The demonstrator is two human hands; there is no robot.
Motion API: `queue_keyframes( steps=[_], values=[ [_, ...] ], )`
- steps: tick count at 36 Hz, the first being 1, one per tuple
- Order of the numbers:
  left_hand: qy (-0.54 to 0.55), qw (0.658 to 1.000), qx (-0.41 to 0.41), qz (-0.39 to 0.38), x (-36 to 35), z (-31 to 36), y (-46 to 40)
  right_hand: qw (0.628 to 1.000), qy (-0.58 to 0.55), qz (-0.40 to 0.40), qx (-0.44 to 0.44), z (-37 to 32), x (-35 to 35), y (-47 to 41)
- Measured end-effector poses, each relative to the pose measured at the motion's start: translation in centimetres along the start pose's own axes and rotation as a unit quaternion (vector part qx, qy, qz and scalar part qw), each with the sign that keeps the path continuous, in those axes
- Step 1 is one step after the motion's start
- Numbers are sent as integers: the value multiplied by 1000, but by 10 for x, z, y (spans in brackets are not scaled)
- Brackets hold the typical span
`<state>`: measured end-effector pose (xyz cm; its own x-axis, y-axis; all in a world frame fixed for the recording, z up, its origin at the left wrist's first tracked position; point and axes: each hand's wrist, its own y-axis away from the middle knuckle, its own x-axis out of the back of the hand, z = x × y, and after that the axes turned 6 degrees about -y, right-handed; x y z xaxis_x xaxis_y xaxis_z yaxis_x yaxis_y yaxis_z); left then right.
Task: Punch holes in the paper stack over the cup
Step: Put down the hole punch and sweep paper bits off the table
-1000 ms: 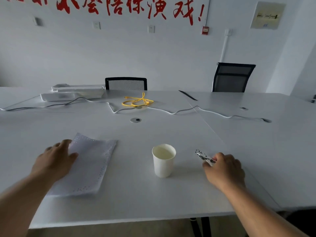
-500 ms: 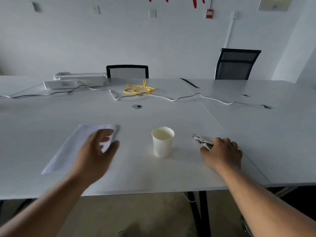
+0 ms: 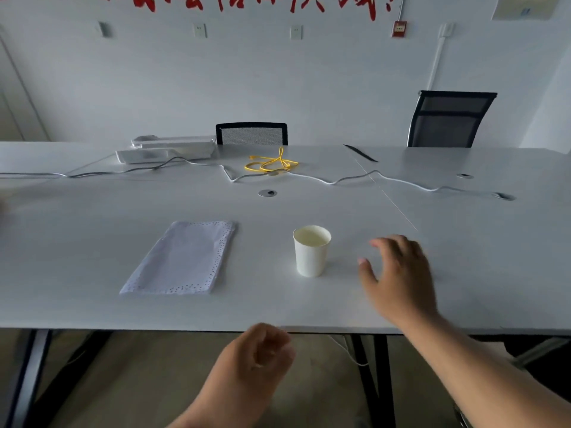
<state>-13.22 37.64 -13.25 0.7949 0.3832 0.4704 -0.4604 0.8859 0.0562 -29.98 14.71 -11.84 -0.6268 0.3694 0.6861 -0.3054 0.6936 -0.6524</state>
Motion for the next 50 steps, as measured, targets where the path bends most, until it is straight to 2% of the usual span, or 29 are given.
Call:
queue_keyframes(
  steps=[1,2,4,6,8,17,23,26,29,31,34,37,39,42,44,46,48,50],
  values=[
    [70,995,69,-31,-1,-3,-3,998,-42,-21,36,-10,-1,3],
    [158,975,140,-63,-3,-5,-6,994,-74,-64,43,-20,-2,3],
    [290,923,234,-93,-4,-6,-13,979,-90,-182,2,-33,-6,2],
    [353,896,257,-83,-5,-5,-22,956,-65,-281,-44,-32,-13,-3],
    [389,881,261,-75,-6,-4,-28,944,-41,-322,-53,-32,-17,-3],
    [435,853,263,-114,-7,0,-28,936,-55,-346,29,-59,-8,38],
    [460,838,237,-174,-10,-6,-31,891,-126,-411,148,-95,28,82],
    [468,835,230,-173,-11,-8,-34,869,-246,-416,105,-95,31,73],
    [473,831,242,-163,-9,-10,-35,877,-322,-356,17,-91,18,48],
    [473,831,248,-152,-6,-12,-35,878,-332,-345,-7,-94,6,31],
    [481,828,245,-151,-2,-14,-35,884,-287,-370,2,-103,-11,18],
    [478,832,236,-153,0,-16,-34,887,-183,-418,78,-113,-24,30],
    [480,834,224,-152,0,-16,-32,891,-121,-405,163,-119,-22,46],
    [489,829,216,-163,1,-20,-33,859,-184,-424,222,-127,-6,65],
    [502,819,224,-167,2,-22,-33,835,-250,-452,189,-130,1,68],
    [503,819,222,-163,1,-23,-35,834,-320,-439,98,-129,4,56],
    [499,821,229,-156,1,-24,-35,854,-335,-395,42,-129,-2,37],
    [498,819,244,-145,4,-23,-33,880,-293,-373,35,-128,-13,18]
  ],
)
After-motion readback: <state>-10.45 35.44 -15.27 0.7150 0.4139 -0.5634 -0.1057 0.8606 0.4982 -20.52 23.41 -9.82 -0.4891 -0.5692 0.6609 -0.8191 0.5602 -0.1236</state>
